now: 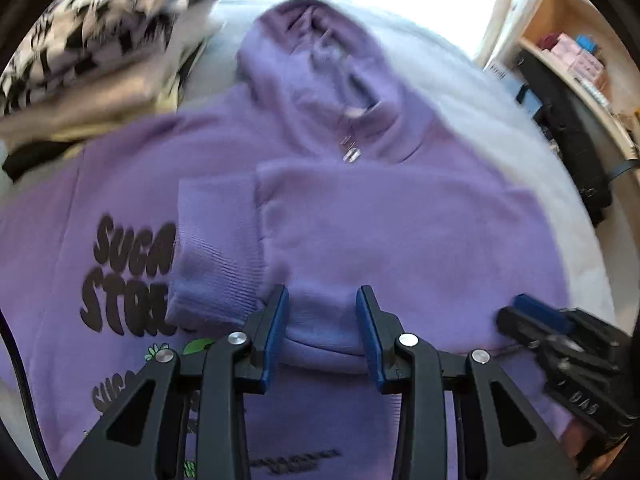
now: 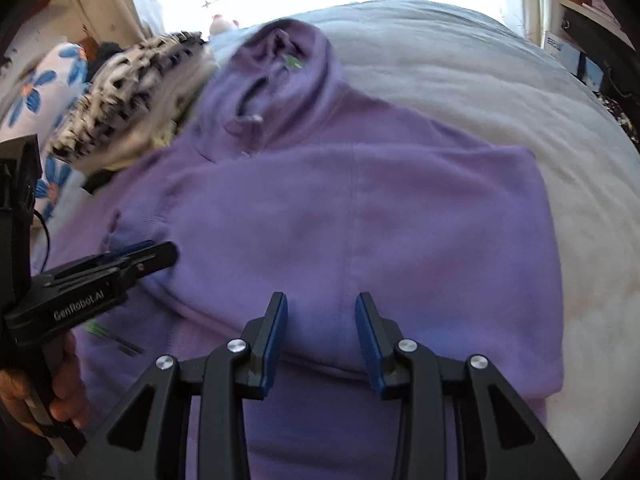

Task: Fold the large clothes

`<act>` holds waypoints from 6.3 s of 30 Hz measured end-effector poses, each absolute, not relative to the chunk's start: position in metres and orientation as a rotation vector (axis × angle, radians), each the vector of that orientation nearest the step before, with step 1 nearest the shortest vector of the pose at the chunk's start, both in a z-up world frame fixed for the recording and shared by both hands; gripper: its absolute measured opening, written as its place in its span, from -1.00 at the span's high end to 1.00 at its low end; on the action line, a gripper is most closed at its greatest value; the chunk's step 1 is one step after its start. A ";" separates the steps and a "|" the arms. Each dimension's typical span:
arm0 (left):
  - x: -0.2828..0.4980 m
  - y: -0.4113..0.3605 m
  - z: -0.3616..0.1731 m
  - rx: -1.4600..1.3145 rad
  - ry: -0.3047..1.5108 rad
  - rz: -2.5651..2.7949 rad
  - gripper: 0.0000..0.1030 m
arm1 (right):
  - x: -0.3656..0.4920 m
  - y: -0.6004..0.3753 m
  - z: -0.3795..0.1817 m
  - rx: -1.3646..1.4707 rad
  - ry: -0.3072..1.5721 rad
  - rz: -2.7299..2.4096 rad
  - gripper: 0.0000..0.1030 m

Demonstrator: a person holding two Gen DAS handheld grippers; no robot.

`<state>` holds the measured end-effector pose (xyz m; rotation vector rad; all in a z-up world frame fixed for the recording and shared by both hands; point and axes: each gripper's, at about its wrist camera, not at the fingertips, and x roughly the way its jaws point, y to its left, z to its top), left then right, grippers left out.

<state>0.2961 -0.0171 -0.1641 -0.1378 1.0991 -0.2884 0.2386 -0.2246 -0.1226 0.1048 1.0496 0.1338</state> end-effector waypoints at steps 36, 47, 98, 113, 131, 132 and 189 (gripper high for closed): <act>0.185 -0.028 -0.090 -0.002 0.980 -0.220 -0.13 | 0.147 -0.281 -0.091 0.196 1.081 -0.195 0.54; 0.126 -0.006 -0.075 -0.004 0.970 -0.202 -0.20 | 0.098 -0.237 -0.091 0.227 1.121 -0.159 0.43; 0.122 0.333 -0.126 -0.528 1.014 0.061 -0.39 | 0.167 0.062 -0.046 -0.082 0.956 0.270 0.08; 0.161 0.410 -0.176 -0.851 0.951 -0.093 -0.38 | 0.202 0.085 -0.073 -0.137 0.951 0.214 0.08; 0.204 0.465 -0.172 -0.782 0.909 0.182 0.84 | 0.206 0.057 -0.093 -0.057 1.018 0.178 0.08; 0.206 0.460 -0.166 -0.744 0.904 0.191 0.86 | 0.206 0.054 -0.092 -0.052 1.020 0.173 0.08; 0.136 0.055 -0.116 -0.174 1.191 -0.264 -0.48 | 0.104 -0.172 -0.076 0.196 1.024 -0.030 0.08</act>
